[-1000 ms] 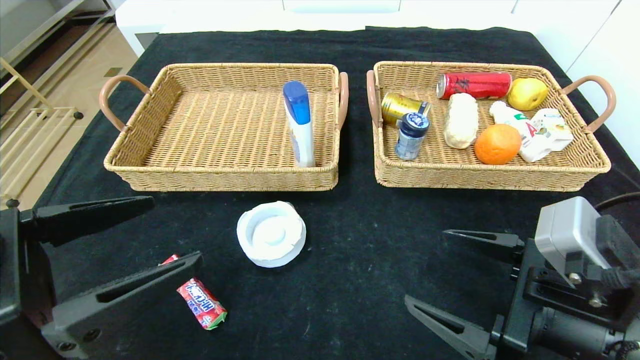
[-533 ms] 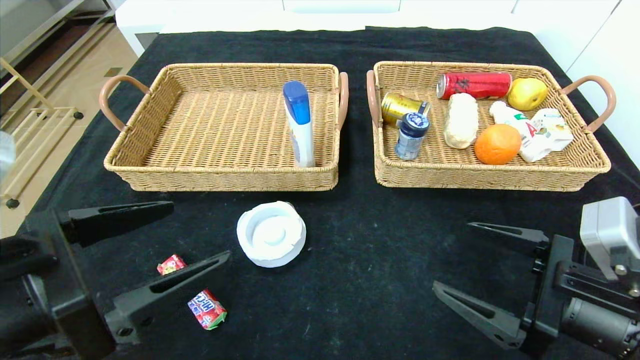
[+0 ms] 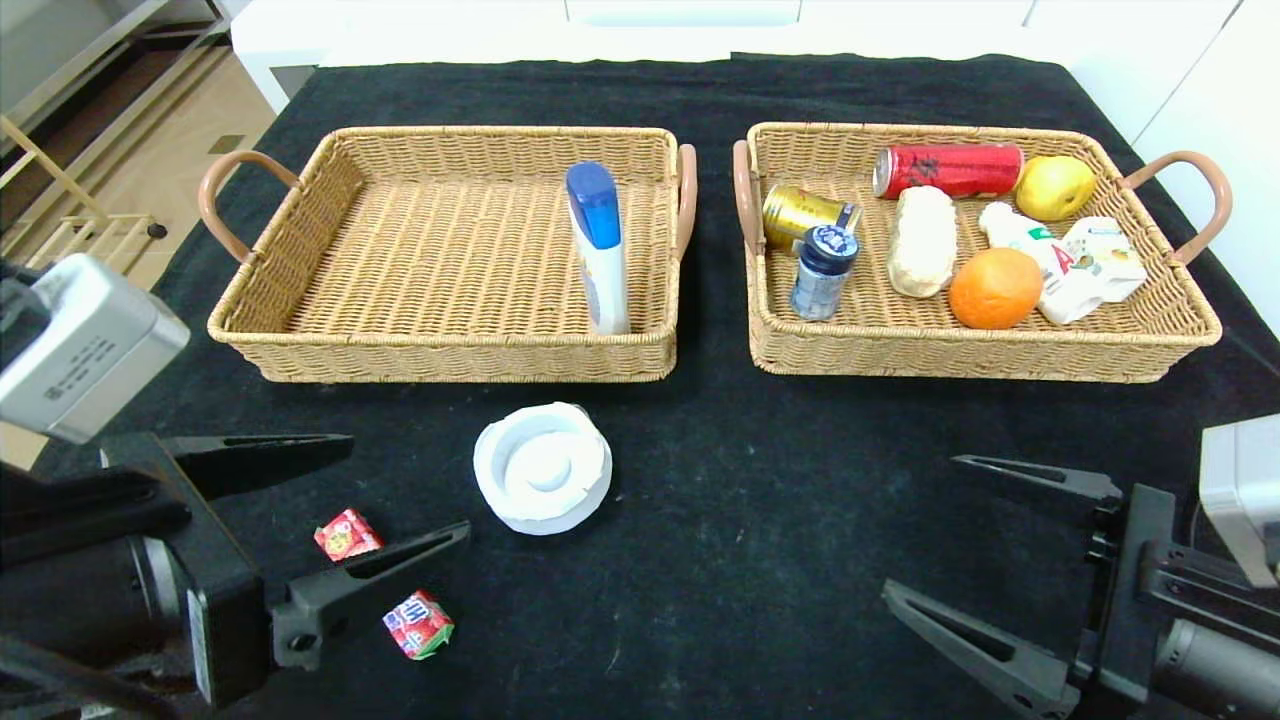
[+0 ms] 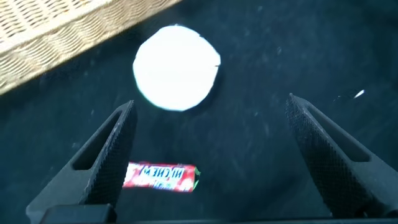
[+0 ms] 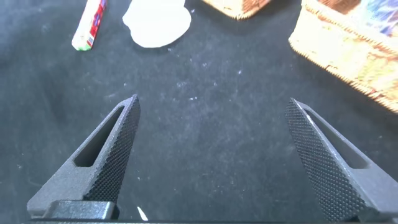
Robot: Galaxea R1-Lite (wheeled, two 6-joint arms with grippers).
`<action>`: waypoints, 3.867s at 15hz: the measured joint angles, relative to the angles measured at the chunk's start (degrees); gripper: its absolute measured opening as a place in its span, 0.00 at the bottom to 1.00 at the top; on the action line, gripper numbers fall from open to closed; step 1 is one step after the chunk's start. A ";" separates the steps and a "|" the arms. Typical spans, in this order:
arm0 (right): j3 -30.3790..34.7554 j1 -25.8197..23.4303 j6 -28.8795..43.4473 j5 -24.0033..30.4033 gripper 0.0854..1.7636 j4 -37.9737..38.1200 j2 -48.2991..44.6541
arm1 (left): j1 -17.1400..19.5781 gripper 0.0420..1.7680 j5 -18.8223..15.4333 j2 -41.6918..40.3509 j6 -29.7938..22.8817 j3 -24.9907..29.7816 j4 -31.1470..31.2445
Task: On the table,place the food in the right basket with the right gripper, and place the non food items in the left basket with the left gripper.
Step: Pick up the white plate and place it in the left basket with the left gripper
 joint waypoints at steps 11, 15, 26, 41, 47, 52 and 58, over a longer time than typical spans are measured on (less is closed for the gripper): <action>-0.41 0.00 0.55 0.17 0.96 0.23 -4.17 | 3.08 0.97 9.25 18.43 -6.68 -13.92 9.24; -0.49 -0.22 0.55 0.06 0.96 0.23 -4.46 | 5.40 0.97 10.13 22.02 -8.91 -15.63 9.29; -0.05 -0.17 0.49 0.06 0.97 0.23 -4.44 | 8.02 0.97 10.45 28.00 -9.80 -18.66 8.85; 0.04 -0.24 0.44 0.15 0.97 0.32 -4.66 | 8.05 0.31 10.17 29.33 -9.85 -17.24 8.80; 0.04 -0.27 0.46 0.15 0.97 0.37 -4.61 | 8.00 0.05 10.22 29.38 -9.91 -16.60 8.61; 0.04 -0.27 0.49 0.12 0.97 0.37 -4.50 | 8.00 0.05 10.24 29.53 -9.90 -16.60 8.67; 0.20 -0.20 0.46 0.12 0.97 0.43 -4.47 | 7.91 0.05 10.25 29.79 -9.91 -16.82 8.66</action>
